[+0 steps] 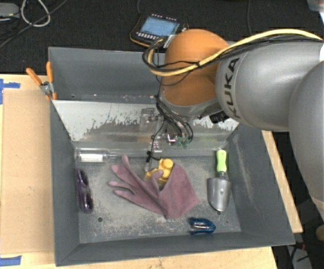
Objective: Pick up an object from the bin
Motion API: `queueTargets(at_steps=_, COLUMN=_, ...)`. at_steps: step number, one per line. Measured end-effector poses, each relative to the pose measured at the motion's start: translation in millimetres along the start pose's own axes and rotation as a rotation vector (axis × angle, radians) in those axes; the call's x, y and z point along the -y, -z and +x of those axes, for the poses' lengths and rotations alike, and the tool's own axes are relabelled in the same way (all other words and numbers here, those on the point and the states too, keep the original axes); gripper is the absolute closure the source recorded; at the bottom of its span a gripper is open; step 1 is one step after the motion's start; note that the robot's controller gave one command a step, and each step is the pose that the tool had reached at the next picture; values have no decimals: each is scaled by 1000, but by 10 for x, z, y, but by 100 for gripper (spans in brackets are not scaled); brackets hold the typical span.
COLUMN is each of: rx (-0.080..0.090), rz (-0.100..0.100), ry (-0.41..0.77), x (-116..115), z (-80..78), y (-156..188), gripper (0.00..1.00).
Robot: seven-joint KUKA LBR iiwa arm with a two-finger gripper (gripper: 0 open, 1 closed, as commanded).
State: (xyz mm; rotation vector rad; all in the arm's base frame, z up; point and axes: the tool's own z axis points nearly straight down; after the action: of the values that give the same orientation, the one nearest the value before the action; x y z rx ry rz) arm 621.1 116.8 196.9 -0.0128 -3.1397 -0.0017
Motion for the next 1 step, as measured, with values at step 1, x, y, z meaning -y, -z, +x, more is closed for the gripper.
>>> queueTargets(at_steps=1, rx=-8, rz=1, ry=21, x=414, z=289, y=-343, gripper=0)
